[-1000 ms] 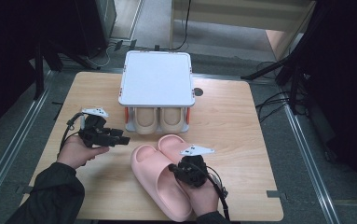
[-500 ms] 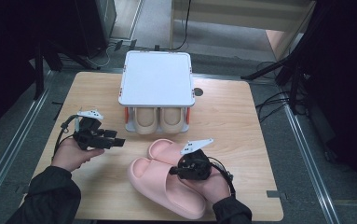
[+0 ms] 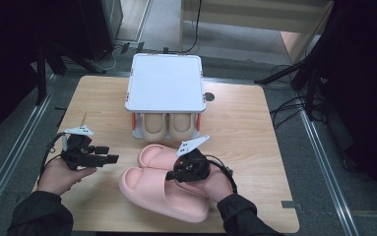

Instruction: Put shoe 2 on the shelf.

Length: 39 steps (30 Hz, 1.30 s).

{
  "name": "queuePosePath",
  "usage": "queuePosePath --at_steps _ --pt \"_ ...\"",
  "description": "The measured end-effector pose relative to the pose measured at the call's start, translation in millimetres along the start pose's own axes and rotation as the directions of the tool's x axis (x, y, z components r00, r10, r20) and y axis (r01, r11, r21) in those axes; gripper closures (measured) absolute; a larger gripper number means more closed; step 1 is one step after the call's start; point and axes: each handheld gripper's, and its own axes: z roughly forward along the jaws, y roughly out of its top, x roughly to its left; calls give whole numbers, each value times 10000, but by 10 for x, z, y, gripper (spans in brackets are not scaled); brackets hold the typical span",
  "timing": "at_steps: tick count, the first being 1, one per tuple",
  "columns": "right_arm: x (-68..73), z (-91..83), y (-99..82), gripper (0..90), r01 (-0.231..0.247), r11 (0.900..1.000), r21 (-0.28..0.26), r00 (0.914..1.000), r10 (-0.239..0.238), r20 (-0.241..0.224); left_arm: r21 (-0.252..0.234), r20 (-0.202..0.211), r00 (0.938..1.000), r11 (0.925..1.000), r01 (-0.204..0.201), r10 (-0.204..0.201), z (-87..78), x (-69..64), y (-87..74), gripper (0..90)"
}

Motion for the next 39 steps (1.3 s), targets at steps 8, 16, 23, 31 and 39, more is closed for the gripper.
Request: queuePosePath --at_steps 8,16,23,31,39 --pt "4 64 182 764 331 9994 82 9987 -327 -394 -102 -253 9989 9992 383 -386 -132 9 -181 379" --pt "-1 -3 342 764 410 9991 -78 9977 -414 -546 -191 -391 9974 9980 598 -605 -197 14 -260 376" --pt "-14 -127 509 763 363 9992 -183 9978 -372 -550 -169 -360 9975 9980 601 -607 -185 4 -272 375" --pt "-5 -356 780 763 -137 9998 -171 9992 131 -378 -146 -346 9975 9981 604 -609 -177 5 -271 373" --pt "51 -558 1020 763 -131 9993 -357 9999 127 -92 -48 -300 9979 9983 577 -578 -163 1 -266 368"
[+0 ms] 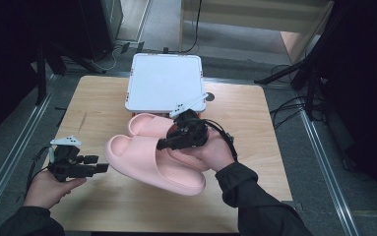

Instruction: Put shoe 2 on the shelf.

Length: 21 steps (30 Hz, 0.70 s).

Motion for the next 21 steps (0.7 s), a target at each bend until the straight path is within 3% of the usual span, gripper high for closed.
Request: queuePosePath --at_steps 5,6,11,14,16,19,20,21 --pt "24 -137 194 763 -182 9998 -107 9997 183 160 26 -16 10000 10000 30 -30 -2 10 -6 367" --pt "30 -190 274 763 -101 9997 -221 9986 112 508 -21 -5 10000 10000 26 -26 0 9 -3 367" --pt "-13 -269 391 763 -212 9991 -372 9958 244 882 -33 -5 10000 10000 -11 11 7 3 2 367" --pt "-95 -323 511 763 -355 9982 -482 9857 429 1628 -7 12 10000 10000 -54 54 14 7 13 367" --pt "-114 -329 532 763 -411 9980 -489 9835 491 1741 -3 24 10000 10000 -52 52 18 6 17 368" --pt "-251 -333 643 763 -840 9948 -578 9688 951 2288 10 63 9999 9999 -105 105 39 4 34 368" --pt "-251 -333 643 763 -840 9948 -578 9688 951 2288 10 63 9999 9999 -105 105 39 4 34 368" --pt "-326 -309 694 763 -1018 9920 -742 9609 1174 2506 25 107 9998 9999 -160 159 52 -1 48 368"
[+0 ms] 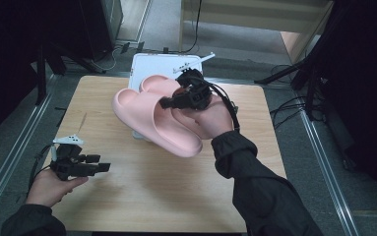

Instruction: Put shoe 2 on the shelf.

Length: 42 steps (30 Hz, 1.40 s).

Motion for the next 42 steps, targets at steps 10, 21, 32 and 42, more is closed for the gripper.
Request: queuePosePath --at_steps 10,21,32,42 --pt "-186 260 262 764 -537 9986 19 9815 524 1844 69 221 9994 9996 -276 275 80 -20 88 368" --pt "-518 540 518 759 -2146 9743 -678 8946 2239 3868 133 660 9961 9981 -601 591 189 -37 208 368" --pt "-572 814 697 752 -3378 9239 -1800 7777 3816 4995 243 960 9919 9960 -859 832 273 -63 280 374" --pt "-581 868 791 743 -3564 9074 -2229 7368 4196 5301 274 1007 9911 9955 -902 871 274 -59 282 374"
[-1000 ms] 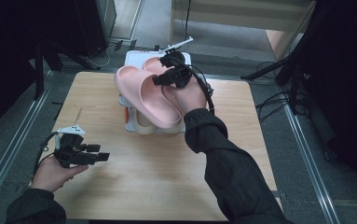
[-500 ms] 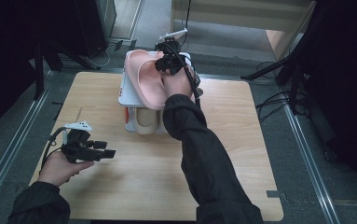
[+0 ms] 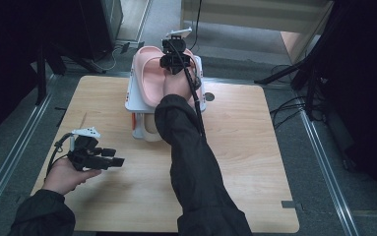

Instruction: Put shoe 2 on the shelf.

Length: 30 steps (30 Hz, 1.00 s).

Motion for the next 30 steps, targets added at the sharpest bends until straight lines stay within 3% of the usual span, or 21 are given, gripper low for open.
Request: queuePosePath --at_steps 8,17,22,30 --pt "-43 7 29 737 -98 9999 -114 9998 100 152 -12 2 10000 10000 -26 26 2 -1 2 374" --pt "26 46 -23 623 130 9993 -342 9998 -125 154 -27 7 10000 10000 0 0 0 2 1 373" --pt "5 33 -39 584 65 9994 -341 10000 -66 -13 -76 7 10000 9999 74 -74 -7 12 6 372" --pt "-73 -30 -63 529 -126 9994 -316 9977 104 -670 -47 -22 10000 10000 46 -46 -3 11 4 371"
